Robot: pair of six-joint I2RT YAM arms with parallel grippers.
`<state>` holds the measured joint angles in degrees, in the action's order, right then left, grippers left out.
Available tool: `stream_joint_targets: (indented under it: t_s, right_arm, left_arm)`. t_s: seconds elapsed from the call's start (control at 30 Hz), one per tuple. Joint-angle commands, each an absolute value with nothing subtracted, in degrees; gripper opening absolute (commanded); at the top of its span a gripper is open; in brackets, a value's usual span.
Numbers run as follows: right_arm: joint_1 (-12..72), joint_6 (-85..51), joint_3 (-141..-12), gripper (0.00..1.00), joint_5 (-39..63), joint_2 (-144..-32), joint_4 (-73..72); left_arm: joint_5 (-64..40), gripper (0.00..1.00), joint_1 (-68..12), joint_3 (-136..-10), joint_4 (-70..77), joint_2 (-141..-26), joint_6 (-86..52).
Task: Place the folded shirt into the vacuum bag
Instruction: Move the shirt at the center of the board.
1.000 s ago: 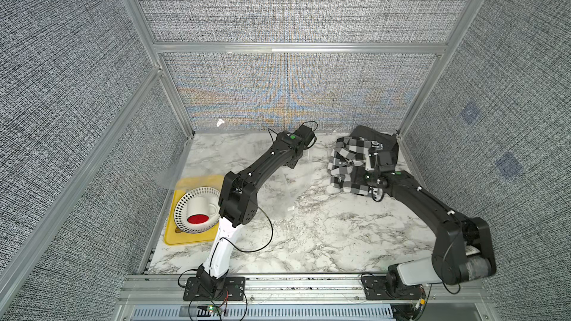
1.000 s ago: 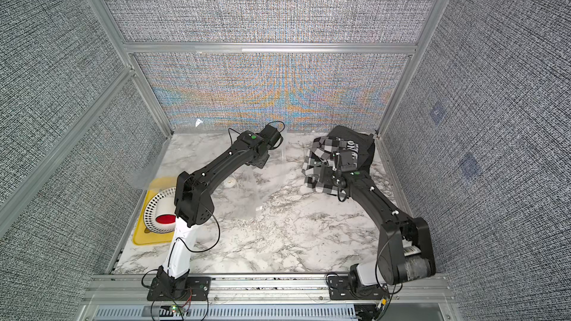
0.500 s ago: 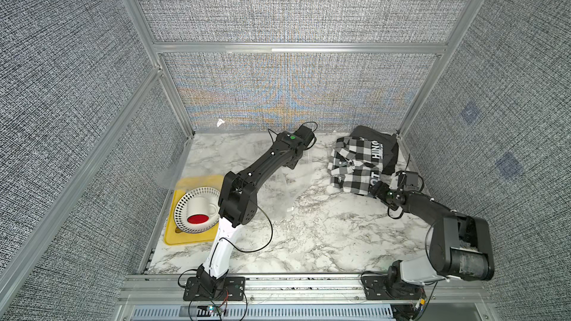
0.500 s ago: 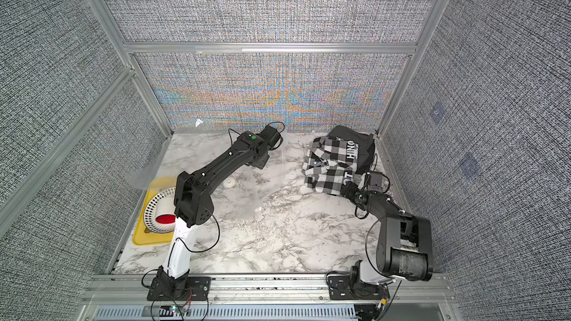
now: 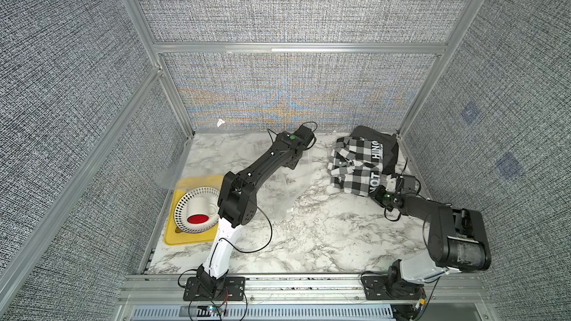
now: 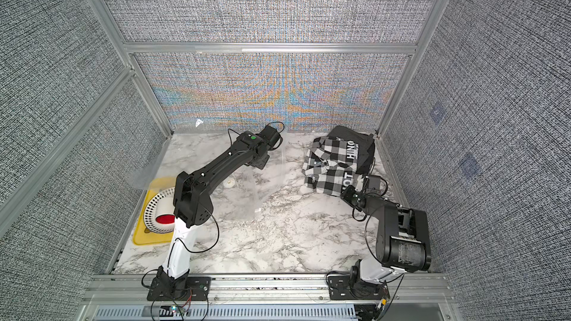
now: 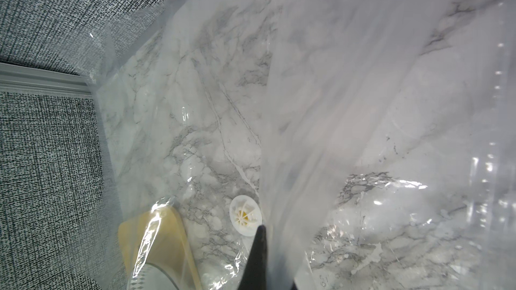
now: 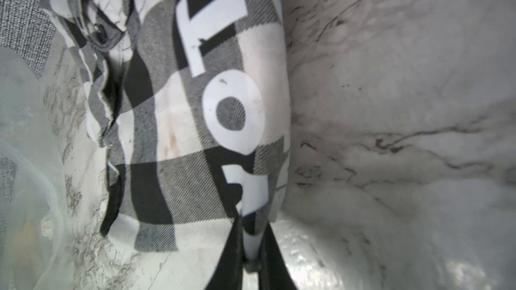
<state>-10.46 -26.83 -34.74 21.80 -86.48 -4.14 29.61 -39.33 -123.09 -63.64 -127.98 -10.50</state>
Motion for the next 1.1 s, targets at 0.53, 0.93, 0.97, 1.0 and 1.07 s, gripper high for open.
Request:
stream_joint_targets:
  t_s: [0.53, 0.93, 0.97, 1.0, 1.07]
  right_arm:
    - [12.66, -40.3, -21.73, 0.04, 10.1, -56.44, 1.85]
    - [24.94, -36.15, -26.73, 0.54, 1.0, -48.99, 12.87]
    - [25.3, -34.5, -28.53, 0.57, 1.06, -51.49, 13.26]
    - [25.59, -32.55, -30.85, 0.59, 1.06, -54.71, 13.93]
    - [26.32, -28.83, -35.2, 0.61, 0.92, -60.47, 14.68]
  left_arm:
    - [28.92, 0.0, -39.29, -120.76, -61.26, -126.57, -10.17]
    - [28.27, 0.0, -37.82, -118.92, -58.28, -127.56, -9.07]
    - [27.68, 0.0, -37.35, -118.68, -58.04, -127.44, -9.05]
    - [27.03, 0.0, -36.95, -118.26, -57.71, -127.16, -9.22]
    - [25.35, 0.0, -36.48, -116.99, -56.66, -126.35, -9.11]
